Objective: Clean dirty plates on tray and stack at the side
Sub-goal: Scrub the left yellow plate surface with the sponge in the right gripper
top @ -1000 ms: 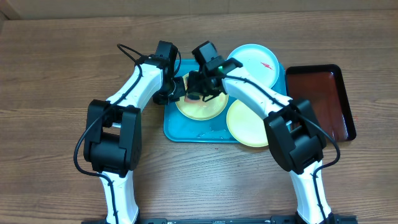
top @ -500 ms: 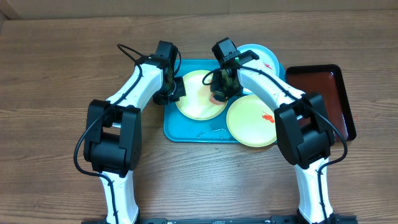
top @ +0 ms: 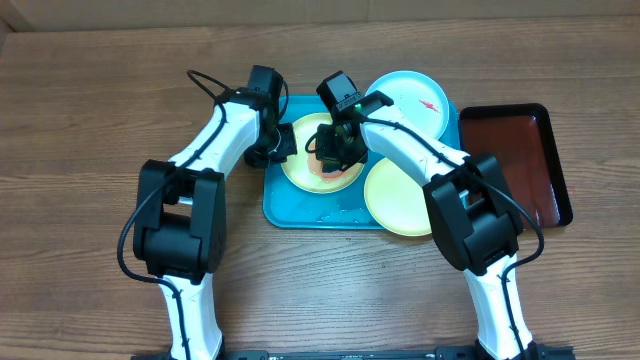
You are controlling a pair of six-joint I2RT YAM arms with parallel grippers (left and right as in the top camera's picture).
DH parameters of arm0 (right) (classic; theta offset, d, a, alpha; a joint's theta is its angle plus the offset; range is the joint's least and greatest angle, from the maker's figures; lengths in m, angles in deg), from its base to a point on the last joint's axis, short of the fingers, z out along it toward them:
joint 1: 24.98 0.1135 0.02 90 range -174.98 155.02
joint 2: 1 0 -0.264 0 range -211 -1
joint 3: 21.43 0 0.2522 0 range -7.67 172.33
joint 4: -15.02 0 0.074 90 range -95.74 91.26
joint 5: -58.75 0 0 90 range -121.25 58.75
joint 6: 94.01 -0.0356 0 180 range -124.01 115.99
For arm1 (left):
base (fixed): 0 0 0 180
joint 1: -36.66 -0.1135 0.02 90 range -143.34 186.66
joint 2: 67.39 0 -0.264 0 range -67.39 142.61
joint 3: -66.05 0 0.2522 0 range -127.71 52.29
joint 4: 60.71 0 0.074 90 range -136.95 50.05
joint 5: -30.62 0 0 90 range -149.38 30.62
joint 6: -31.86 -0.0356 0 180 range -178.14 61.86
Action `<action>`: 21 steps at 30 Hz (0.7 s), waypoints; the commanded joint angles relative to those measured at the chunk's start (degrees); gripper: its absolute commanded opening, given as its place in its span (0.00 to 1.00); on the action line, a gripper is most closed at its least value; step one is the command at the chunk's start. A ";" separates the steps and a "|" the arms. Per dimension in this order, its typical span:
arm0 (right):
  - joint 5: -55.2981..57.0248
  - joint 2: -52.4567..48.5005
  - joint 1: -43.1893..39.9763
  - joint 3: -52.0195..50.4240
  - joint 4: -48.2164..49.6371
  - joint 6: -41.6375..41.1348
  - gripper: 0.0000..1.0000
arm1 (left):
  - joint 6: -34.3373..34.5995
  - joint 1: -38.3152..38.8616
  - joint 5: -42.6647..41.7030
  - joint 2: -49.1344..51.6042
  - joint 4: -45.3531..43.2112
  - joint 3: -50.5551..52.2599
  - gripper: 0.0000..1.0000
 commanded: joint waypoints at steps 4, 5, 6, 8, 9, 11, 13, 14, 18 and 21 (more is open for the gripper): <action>-6.62 -3.72 0.33 -0.04 1.46 -0.13 0.04 | -9.07 -2.49 -19.06 0.72 -3.58 0.52 0.04; -7.08 -3.74 0.33 -0.04 1.70 -0.13 0.04 | -9.81 -3.02 -21.62 0.72 -4.00 0.52 0.04; -7.50 -3.74 0.33 -0.04 1.95 -0.13 0.04 | -9.94 -3.61 -23.82 0.72 -4.26 0.52 0.04; -8.50 -3.74 0.33 -0.04 2.62 -0.09 0.04 | -9.88 -4.79 -25.83 0.72 -4.20 0.52 0.04; -8.92 -3.74 0.33 -0.04 3.06 -0.07 0.04 | -9.88 -5.25 -26.16 0.72 -4.00 0.52 0.04; -10.34 -3.74 0.33 -0.04 4.48 0.94 0.04 | -9.90 -5.77 -26.32 0.72 -3.54 0.52 0.04; -10.97 -3.76 0.57 -0.04 5.79 0.96 0.04 | -9.90 -5.90 -26.32 0.72 -3.32 0.52 0.04; -11.21 -3.76 0.79 -0.04 6.56 0.96 0.04 | -9.88 -5.90 -26.34 0.72 -3.34 0.52 0.04; -11.26 -3.76 1.44 -0.04 8.57 0.96 0.04 | -9.88 -5.84 -26.62 0.72 -3.39 0.52 0.04; -11.41 -3.76 1.53 -0.04 10.03 0.76 0.04 | -9.88 -5.84 -27.15 0.72 -3.39 0.52 0.04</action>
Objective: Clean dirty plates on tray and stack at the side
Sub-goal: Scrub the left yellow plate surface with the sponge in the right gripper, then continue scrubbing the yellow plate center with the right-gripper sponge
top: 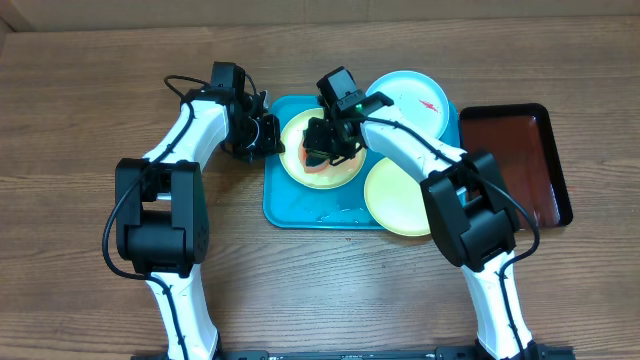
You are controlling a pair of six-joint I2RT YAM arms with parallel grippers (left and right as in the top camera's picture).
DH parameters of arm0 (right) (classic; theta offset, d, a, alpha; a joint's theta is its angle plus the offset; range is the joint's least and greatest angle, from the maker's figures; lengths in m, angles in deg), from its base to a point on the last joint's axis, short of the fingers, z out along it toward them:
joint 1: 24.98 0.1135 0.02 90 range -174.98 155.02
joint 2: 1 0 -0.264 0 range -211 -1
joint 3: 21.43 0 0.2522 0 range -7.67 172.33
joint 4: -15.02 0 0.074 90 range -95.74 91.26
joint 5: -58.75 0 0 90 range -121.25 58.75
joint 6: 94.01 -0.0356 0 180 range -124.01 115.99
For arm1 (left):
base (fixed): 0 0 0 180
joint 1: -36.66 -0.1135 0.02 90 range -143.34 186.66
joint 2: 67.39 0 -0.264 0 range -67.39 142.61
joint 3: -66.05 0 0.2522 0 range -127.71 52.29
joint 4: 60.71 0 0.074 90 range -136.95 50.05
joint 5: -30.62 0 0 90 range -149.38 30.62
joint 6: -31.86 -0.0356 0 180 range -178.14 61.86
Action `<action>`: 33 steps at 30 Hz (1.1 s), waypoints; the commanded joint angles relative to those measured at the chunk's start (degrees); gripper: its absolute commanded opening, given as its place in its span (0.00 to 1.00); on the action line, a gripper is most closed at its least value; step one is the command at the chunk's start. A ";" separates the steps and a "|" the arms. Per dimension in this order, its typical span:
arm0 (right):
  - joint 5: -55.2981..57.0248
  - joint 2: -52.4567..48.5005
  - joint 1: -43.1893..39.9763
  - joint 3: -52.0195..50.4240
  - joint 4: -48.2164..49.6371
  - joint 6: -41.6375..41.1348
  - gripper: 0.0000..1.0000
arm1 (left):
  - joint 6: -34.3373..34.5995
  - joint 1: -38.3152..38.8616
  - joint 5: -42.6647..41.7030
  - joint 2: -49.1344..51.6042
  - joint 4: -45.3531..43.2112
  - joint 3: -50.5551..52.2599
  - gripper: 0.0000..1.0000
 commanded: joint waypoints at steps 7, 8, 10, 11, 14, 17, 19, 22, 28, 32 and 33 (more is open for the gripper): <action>-2.38 -2.32 1.68 -0.04 6.47 -2.54 0.04 | -1.49 1.22 -8.50 -0.09 -0.07 0.09 0.04; -2.38 -2.32 1.68 -0.04 7.56 -3.19 0.04 | -1.49 1.22 -8.50 -0.09 -0.04 0.09 0.04; -1.70 -2.32 1.62 -0.04 9.20 -4.79 0.04 | -1.49 1.22 -8.50 -0.09 -0.04 0.09 0.04; -0.72 -2.32 1.57 -0.04 9.90 -5.75 0.04 | -1.49 1.22 -8.50 -0.09 -0.02 0.09 0.04; 3.37 -2.32 1.46 -0.04 10.88 -7.39 0.04 | -1.49 1.22 -8.48 -0.09 0.20 0.09 0.04; 8.79 -2.32 0.96 -0.04 10.80 -8.68 0.04 | -1.51 1.18 -8.26 -0.09 0.61 0.09 0.04; 11.28 -2.32 0.02 -0.04 10.80 -8.70 0.04 | -1.51 1.18 -8.26 -0.09 0.66 0.09 0.04; 12.09 -2.32 -2.32 -0.02 10.01 -8.70 0.04 | -1.49 1.18 -8.24 -0.09 0.63 0.09 0.04; 11.23 -2.25 -8.50 0.48 0.76 -8.39 0.04 | -1.49 1.14 -7.80 -0.09 0.59 0.09 0.04; 8.26 -2.23 -10.80 1.25 -8.87 -4.15 0.04 | -1.46 1.14 -5.18 -0.09 0.57 0.09 0.04; 7.76 -2.25 -11.02 1.29 -10.60 -3.02 0.04 | -1.46 1.14 -4.68 -0.09 0.52 0.09 0.04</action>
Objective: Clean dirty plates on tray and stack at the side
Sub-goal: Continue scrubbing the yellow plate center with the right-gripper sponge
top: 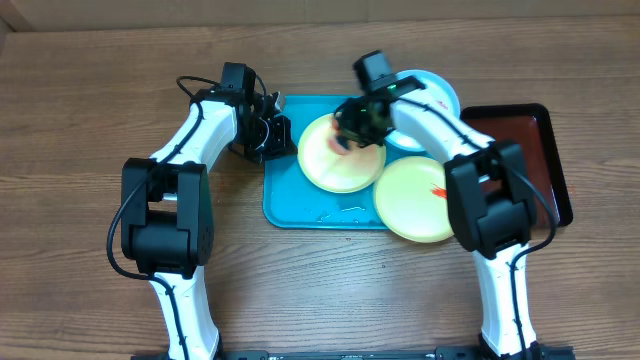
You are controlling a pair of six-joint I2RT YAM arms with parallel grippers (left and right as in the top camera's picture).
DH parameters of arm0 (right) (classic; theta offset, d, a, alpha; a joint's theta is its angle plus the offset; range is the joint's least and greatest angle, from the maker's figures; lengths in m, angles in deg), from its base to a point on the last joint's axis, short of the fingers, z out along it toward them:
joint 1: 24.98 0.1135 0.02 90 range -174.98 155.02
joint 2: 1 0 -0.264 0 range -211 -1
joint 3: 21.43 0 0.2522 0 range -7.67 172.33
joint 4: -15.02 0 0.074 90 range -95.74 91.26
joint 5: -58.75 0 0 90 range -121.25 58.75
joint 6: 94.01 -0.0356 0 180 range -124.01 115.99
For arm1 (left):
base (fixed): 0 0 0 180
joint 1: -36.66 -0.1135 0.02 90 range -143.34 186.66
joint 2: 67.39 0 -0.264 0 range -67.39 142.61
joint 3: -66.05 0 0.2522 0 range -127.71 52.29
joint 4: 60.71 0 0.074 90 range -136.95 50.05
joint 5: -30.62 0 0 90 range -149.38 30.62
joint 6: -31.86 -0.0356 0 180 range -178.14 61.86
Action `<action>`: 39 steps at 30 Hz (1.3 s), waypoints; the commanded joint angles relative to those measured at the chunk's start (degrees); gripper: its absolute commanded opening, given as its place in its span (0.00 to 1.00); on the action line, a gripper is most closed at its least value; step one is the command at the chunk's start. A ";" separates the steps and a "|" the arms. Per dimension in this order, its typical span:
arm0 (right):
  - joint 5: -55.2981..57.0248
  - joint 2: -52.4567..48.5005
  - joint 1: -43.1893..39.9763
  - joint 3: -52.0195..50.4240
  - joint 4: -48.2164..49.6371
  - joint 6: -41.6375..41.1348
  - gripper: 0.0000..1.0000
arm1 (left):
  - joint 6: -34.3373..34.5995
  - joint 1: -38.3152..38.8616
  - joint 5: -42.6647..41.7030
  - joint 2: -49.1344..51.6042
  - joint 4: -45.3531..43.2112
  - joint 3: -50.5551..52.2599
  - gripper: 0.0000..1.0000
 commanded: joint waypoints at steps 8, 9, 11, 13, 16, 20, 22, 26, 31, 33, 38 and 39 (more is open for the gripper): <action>2.03 -1.16 0.57 -0.76 -8.79 7.63 0.04 | -0.13 -0.44 6.19 -0.13 -2.10 0.09 0.04; 2.05 -1.16 1.14 -0.76 -8.74 7.63 0.04 | -0.13 -0.44 6.51 -0.13 -2.27 0.09 0.04; 2.08 -1.16 2.16 -0.79 -8.50 7.61 0.04 | -0.15 -0.44 6.54 -0.13 -2.32 0.09 0.04; 2.08 -1.16 3.02 -0.79 -8.13 7.58 0.04 | -0.15 -0.44 6.49 -0.13 -2.29 0.09 0.04; 2.08 -1.16 4.04 -0.81 -7.87 7.54 0.04 | 0.92 -0.22 6.38 -0.13 -2.19 0.09 0.04; 2.08 -1.16 4.42 -0.83 -7.78 7.15 0.04 | 1.77 1.20 2.95 -0.13 -2.27 0.63 0.08; 2.08 -1.16 4.42 -0.83 -7.85 7.15 0.04 | 1.77 2.32 2.10 -0.13 -2.34 1.07 0.16; 2.05 -1.16 4.35 -0.83 -7.85 7.15 0.04 | 2.43 4.63 4.90 -0.13 -2.91 1.68 0.31; 2.05 -1.16 4.37 -0.83 -7.82 7.17 0.04 | 5.38 5.81 9.84 -0.13 -2.43 1.68 0.43; 2.05 -1.16 4.37 -0.83 -7.82 7.15 0.04 | 5.40 6.05 10.97 -0.13 -1.81 1.68 0.40; 2.05 -1.16 4.37 -0.83 -7.82 7.17 0.04 | 5.46 6.71 14.08 -0.13 -0.02 1.70 0.24; 2.05 -1.16 4.37 -0.83 -7.82 7.17 0.04 | 5.42 6.82 14.21 -0.13 0.15 1.68 0.23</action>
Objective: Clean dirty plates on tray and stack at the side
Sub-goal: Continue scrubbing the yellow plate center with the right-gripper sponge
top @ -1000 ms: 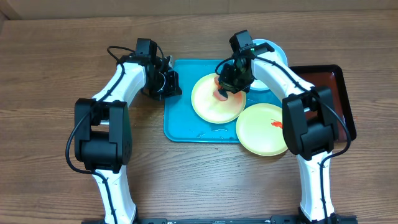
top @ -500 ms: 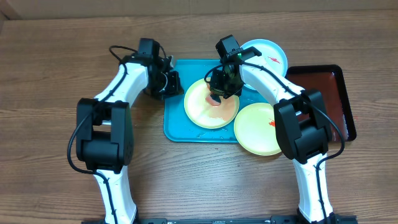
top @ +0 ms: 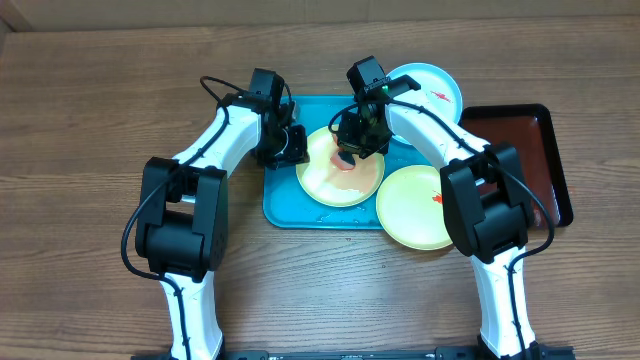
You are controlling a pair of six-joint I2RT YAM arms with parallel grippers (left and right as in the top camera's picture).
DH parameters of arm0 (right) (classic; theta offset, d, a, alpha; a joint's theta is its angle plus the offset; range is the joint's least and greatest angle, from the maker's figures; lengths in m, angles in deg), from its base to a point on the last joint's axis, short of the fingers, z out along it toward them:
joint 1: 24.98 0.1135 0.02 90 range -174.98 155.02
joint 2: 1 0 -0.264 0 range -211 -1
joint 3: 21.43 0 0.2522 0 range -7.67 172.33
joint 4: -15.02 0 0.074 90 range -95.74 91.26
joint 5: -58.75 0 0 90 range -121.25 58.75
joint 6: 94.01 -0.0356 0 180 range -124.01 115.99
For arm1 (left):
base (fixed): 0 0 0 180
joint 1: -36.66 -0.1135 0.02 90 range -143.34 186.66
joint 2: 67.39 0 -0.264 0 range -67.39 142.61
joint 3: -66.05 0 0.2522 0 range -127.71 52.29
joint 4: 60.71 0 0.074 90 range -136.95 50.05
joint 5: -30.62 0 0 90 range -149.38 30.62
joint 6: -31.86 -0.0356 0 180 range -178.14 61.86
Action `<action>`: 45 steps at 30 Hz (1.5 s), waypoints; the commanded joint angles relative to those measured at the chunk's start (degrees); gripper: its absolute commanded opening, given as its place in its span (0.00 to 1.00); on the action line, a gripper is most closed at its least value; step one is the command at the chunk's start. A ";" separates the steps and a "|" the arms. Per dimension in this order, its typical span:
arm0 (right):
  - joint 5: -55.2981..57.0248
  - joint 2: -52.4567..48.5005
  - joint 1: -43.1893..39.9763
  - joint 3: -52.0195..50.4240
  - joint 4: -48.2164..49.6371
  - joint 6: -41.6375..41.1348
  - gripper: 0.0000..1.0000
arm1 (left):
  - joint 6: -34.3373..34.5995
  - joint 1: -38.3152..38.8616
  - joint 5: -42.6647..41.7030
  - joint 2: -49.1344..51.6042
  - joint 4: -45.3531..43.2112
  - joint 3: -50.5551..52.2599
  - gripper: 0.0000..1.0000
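Note:
A yellow plate lies in the middle of the blue tray. My right gripper is over the plate's far half, shut on a pink sponge that presses on the plate. My left gripper is at the plate's left rim; the overhead view does not show how its jaws stand. A second yellow plate with a red stain overhangs the tray's right front corner. At the tray's far right corner lies a light blue plate with a red stain.
A dark red tray sits on the wooden table to the right of the blue tray. Both arms reach in from the front edge, their bases at the bottom of the view. A few wet spots show on the blue tray's front.
My left gripper has come from the tray's left edge to the middle plate's left rim. My right gripper and sponge shifted slightly left on that plate. The plates have barely moved.
At first my left gripper was at the middle plate's left rim and my right gripper held the sponge on it. Then the left gripper was off the tray. Later the plates lay further right. Now the left gripper is back at the rim.

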 commanded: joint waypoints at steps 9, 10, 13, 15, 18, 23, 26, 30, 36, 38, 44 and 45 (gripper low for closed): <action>-0.09 -1.90 1.18 -1.53 -0.76 0.28 0.04 | 0.37 1.75 2.73 -0.13 0.63 0.66 0.21; -0.09 -1.90 1.18 -1.53 -0.76 0.28 0.04 | 0.37 2.03 2.78 -0.13 0.57 0.83 0.21; -0.11 -1.90 1.18 -1.53 -0.79 0.26 0.04 | 0.42 2.73 4.44 -0.13 0.22 1.90 0.11; -0.11 -1.90 1.18 -1.53 -0.83 0.28 0.04 | 0.46 3.02 6.75 -0.13 -0.31 3.06 0.04; -0.11 -1.90 1.18 -1.53 -0.98 0.26 0.04 | 0.59 2.82 9.20 -0.13 -0.48 3.63 0.04; -0.13 -1.90 1.22 -1.53 -1.51 0.31 0.04 | 1.90 0.26 13.03 -0.59 -0.48 2.97 0.04; -0.83 -1.90 1.60 -1.53 -2.12 0.37 0.04 | 1.88 -1.99 13.00 -0.85 -0.44 1.81 0.04; -2.86 -1.90 2.86 -1.53 -2.93 1.11 0.04 | 1.88 -4.11 13.00 -0.85 -0.94 1.18 0.04; -3.78 -0.81 3.91 -0.28 -5.05 2.21 0.04 | 1.90 -4.87 13.03 -0.85 -1.01 1.18 0.04; -0.04 0.07 3.91 1.16 -6.25 2.23 0.04 | 1.90 -4.85 13.00 -0.85 -1.38 1.18 0.04; 16.33 1.07 4.09 3.65 -8.70 2.19 0.04 | 2.86 -4.85 12.96 -0.85 -2.27 1.18 0.04; 18.10 0.94 4.13 3.61 -8.68 2.19 0.04 | 2.97 -4.85 12.96 -0.85 -2.25 1.18 0.04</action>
